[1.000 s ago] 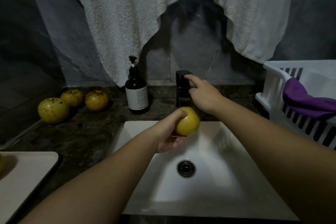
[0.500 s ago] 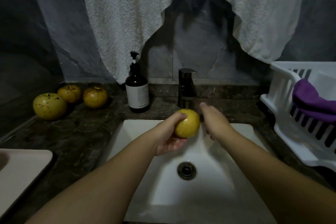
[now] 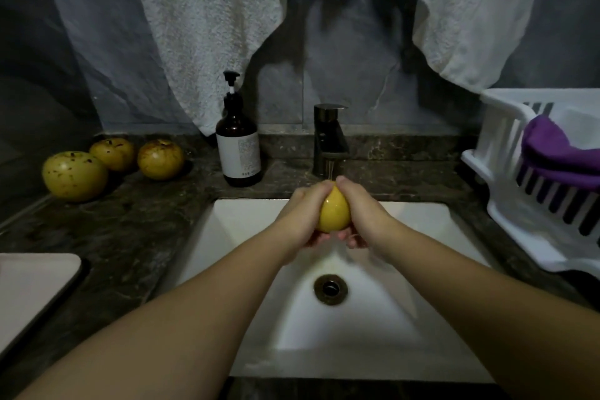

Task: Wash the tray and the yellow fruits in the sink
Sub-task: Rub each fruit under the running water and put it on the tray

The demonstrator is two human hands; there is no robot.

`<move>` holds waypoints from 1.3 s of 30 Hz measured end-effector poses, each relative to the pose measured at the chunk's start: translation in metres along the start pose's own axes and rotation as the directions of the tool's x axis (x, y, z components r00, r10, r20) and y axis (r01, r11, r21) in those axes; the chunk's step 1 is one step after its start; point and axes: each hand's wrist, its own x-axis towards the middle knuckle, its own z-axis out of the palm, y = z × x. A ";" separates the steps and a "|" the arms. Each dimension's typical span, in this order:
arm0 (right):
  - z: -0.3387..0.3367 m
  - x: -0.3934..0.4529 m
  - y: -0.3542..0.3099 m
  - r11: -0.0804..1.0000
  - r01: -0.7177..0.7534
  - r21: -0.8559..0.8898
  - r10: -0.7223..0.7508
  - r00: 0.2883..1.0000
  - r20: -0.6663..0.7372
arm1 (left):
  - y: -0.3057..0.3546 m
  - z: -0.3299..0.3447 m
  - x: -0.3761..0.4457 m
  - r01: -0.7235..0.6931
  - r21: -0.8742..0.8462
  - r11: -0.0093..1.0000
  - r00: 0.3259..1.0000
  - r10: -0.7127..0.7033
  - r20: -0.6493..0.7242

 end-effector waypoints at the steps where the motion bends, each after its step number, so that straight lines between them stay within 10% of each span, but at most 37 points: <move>1: 0.001 0.001 -0.001 0.998 -0.061 0.013 0.061 0.998 0.000 | -0.001 0.001 0.001 -0.041 0.041 0.998 0.998 0.043 -0.036; 6: 0.001 0.006 0.001 0.955 0.232 -0.184 -0.252 0.963 -0.093 | 0.002 0.003 -0.001 0.073 -0.072 0.995 0.995 -0.068 0.075; 10: 0.002 0.004 -0.003 0.999 0.012 -0.029 -0.014 0.997 -0.071 | -0.002 0.004 0.006 -0.062 0.013 0.998 0.997 0.063 -0.033; 14: 0.003 0.005 0.002 0.962 0.215 -0.169 -0.236 0.965 -0.111 | -0.001 0.000 0.001 0.076 -0.108 0.991 0.994 -0.067 0.083; 18: 0.004 0.003 -0.002 0.999 0.022 -0.034 -0.024 0.998 -0.057 | -0.004 0.002 0.004 -0.042 0.021 0.999 0.999 0.042 0.003; 21: 0.001 0.005 0.002 0.963 0.199 -0.179 -0.222 0.968 -0.117 | -0.004 0.000 0.001 0.090 -0.046 0.995 0.992 -0.085 0.092; 25: -0.002 0.003 -0.002 0.994 -0.098 0.057 0.101 0.994 -0.048 | -0.002 0.004 0.004 -0.077 0.053 0.996 0.997 0.078 -0.010; 29: -0.004 0.002 0.001 0.986 0.133 -0.106 -0.144 0.984 -0.109 | -0.003 0.005 0.000 0.057 -0.020 0.998 0.996 -0.055 0.071; 32: -0.006 -0.002 -0.003 0.997 -0.066 0.035 0.067 0.997 -0.025 | -0.004 0.007 0.006 -0.114 0.161 0.980 0.992 0.121 -0.034; 36: -0.006 0.000 -0.001 0.990 0.112 -0.085 -0.120 0.989 -0.091 | -0.003 0.008 0.002 -0.009 0.031 0.999 0.998 0.007 0.062; 39: -0.007 -0.002 -0.002 0.999 -0.039 0.027 0.040 0.999 -0.018 | -0.004 0.008 0.005 -0.095 0.156 0.983 0.995 0.099 -0.017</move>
